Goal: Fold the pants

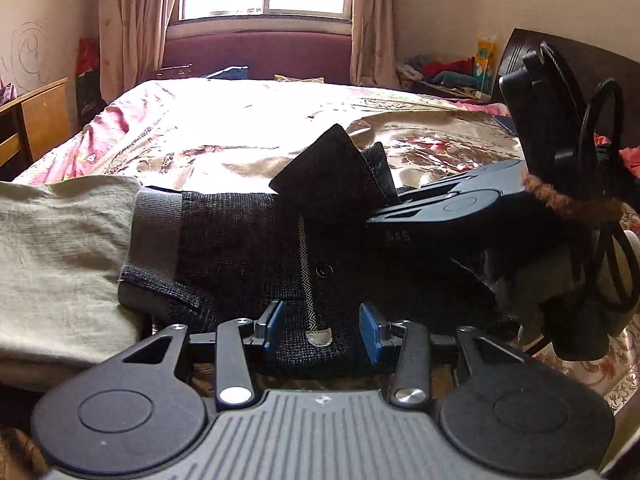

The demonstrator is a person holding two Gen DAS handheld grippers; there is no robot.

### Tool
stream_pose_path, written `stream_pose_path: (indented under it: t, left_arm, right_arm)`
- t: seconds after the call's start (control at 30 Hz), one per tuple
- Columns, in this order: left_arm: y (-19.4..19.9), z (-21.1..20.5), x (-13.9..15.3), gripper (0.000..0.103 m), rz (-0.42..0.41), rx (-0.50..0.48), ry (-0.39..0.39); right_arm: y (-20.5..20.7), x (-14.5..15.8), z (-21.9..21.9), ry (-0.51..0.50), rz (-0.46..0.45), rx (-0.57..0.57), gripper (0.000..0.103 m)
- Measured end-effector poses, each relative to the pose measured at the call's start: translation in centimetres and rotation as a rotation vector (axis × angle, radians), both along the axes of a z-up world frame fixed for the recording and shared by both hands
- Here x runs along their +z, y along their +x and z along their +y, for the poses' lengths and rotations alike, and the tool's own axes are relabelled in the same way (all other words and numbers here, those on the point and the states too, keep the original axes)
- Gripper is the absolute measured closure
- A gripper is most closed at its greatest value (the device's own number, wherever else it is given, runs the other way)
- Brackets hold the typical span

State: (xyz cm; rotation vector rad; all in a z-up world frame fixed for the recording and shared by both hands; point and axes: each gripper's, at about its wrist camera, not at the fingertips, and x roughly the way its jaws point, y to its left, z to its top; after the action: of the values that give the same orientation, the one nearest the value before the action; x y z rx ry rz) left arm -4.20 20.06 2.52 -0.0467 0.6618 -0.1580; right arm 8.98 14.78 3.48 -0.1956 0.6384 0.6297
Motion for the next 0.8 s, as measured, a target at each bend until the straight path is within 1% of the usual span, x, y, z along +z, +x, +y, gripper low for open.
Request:
stream_pose_path:
  t: [0.13, 0.2, 0.23, 0.3, 0.37, 0.43, 0.47, 0.53, 0.57, 0.6, 0.67, 0.7, 0.73, 0.77, 0.8]
  left_arm:
    - [-0.7, 0.8, -0.1, 0.050, -0.019, 0.006, -0.029]
    - [-1.2, 1.3, -0.2, 0.050, -0.025, 0.018, -0.040]
    - [-1.6, 1.4, -0.2, 0.050, -0.028, 0.024, -0.046]
    - [-2.2, 2.1, -0.2, 0.050, -0.035, 0.039, -0.059]
    - [-2.6, 2.8, -0.3, 0.050, -0.043, 0.053, -0.071]
    - [-2.9, 3.4, -0.5, 0.050, -0.048, 0.066, -0.084]
    - [-3.0, 3.7, -0.5, 0.050, -0.048, 0.071, -0.088]
    - [-3.2, 4.2, -0.7, 0.050, -0.048, 0.080, -0.096]
    - [-3.3, 4.4, -0.7, 0.050, -0.046, 0.084, -0.098]
    - [-3.4, 4.5, -0.8, 0.050, -0.045, 0.087, -0.098]
    - [-3.7, 4.7, -0.7, 0.050, -0.042, 0.094, -0.089]
    - [-3.9, 4.8, -0.6, 0.050, -0.043, 0.098, -0.084]
    - [-4.1, 4.8, -0.6, 0.050, -0.040, 0.105, -0.078]
    - [-4.3, 4.9, -0.6, 0.050, -0.036, 0.111, -0.068]
    - [-4.5, 4.8, -0.6, 0.050, -0.029, 0.118, -0.057]
  right_arm:
    - [1.1, 1.0, 1.0, 0.045, 0.022, -0.031, 0.089]
    - [1.5, 0.8, 2.3, 0.016, 0.018, -0.041, 0.089]
    - [1.7, 0.7, 2.7, 0.010, 0.030, -0.053, 0.096]
    - [1.9, 1.2, 3.0, 0.082, 0.088, -0.064, 0.096]
    - [1.0, 2.4, 3.7, 0.082, 0.023, -0.068, 0.096]
    - [0.6, 3.8, 4.0, 0.134, 0.000, -0.060, 0.096]
    - [0.1, 4.6, 4.5, 0.152, -0.034, -0.054, 0.096]
    - [-0.8, 5.7, 5.7, 0.153, -0.116, -0.019, 0.096]
    - [-1.2, 5.7, 6.9, 0.134, -0.145, 0.024, 0.096]
    - [-1.4, 5.2, 8.0, 0.106, -0.155, 0.062, 0.096]
    - [-1.7, 3.2, 10.2, 0.020, -0.127, 0.146, 0.096]
    - [-1.8, 2.0, 11.0, -0.002, -0.100, 0.168, 0.096]
    - [-1.9, 1.2, 11.5, -0.021, -0.095, 0.179, 0.095]
    - [-2.1, 0.4, 11.9, -0.048, -0.115, 0.188, 0.094]
    - [-2.0, 0.1, 12.1, -0.050, -0.111, 0.189, 0.092]
